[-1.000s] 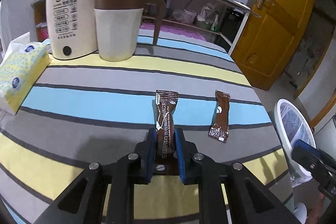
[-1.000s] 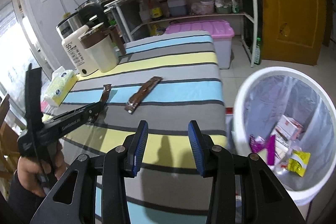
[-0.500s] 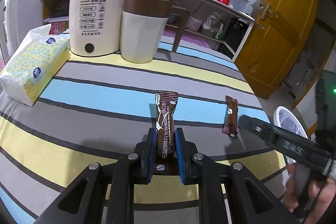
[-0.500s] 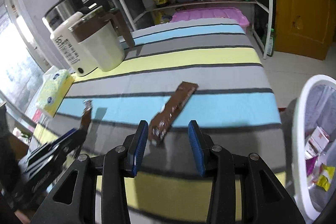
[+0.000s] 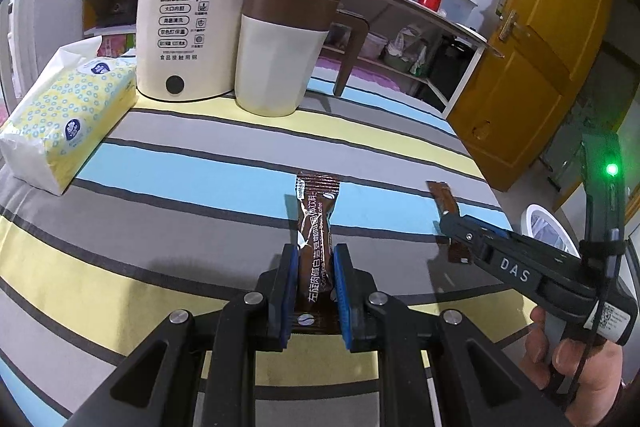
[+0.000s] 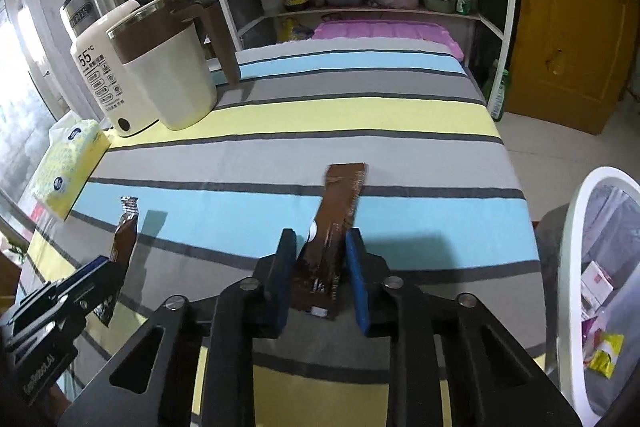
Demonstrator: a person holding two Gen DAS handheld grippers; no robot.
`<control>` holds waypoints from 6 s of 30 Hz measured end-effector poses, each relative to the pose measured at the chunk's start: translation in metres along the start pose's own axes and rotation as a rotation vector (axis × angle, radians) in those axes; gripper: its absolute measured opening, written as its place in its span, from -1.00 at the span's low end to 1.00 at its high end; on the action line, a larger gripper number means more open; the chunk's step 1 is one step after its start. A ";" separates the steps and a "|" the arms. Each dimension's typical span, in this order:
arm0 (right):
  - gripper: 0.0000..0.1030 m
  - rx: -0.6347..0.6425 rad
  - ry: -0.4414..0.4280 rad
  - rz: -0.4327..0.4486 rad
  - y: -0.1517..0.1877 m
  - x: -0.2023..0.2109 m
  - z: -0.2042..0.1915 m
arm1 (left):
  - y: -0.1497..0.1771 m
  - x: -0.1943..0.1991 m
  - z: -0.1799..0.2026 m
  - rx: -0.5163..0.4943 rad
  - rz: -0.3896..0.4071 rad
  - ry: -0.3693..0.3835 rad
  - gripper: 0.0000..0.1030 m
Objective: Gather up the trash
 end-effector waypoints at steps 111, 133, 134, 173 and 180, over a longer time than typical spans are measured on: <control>-0.29 -0.189 0.208 0.193 0.140 0.205 0.147 | 0.124 0.035 0.249 -0.422 -0.104 0.332 -0.16; -0.27 -0.143 0.189 0.227 0.175 0.239 0.087 | 0.151 0.091 0.202 -0.414 -0.042 0.300 -0.16; -0.27 -0.136 0.194 0.227 0.177 0.240 0.084 | 0.152 0.094 0.200 -0.415 -0.036 0.297 -0.16; -0.26 -0.112 0.216 0.239 0.185 0.248 0.069 | 0.160 0.116 0.182 -0.411 0.010 0.262 -0.16; -0.26 -0.112 0.216 0.239 0.185 0.248 0.068 | 0.159 0.117 0.183 -0.426 0.015 0.262 -0.16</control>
Point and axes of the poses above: each gripper's, at about its wrist camera, not at the fingertips, and x roughly against the way its jaws point, z to its right, y to its underside, the point moved 6 cm from there along -x, roughly the way its jaws point, and after that the axes turned 15 degrees about x, right-handed, at the moved point
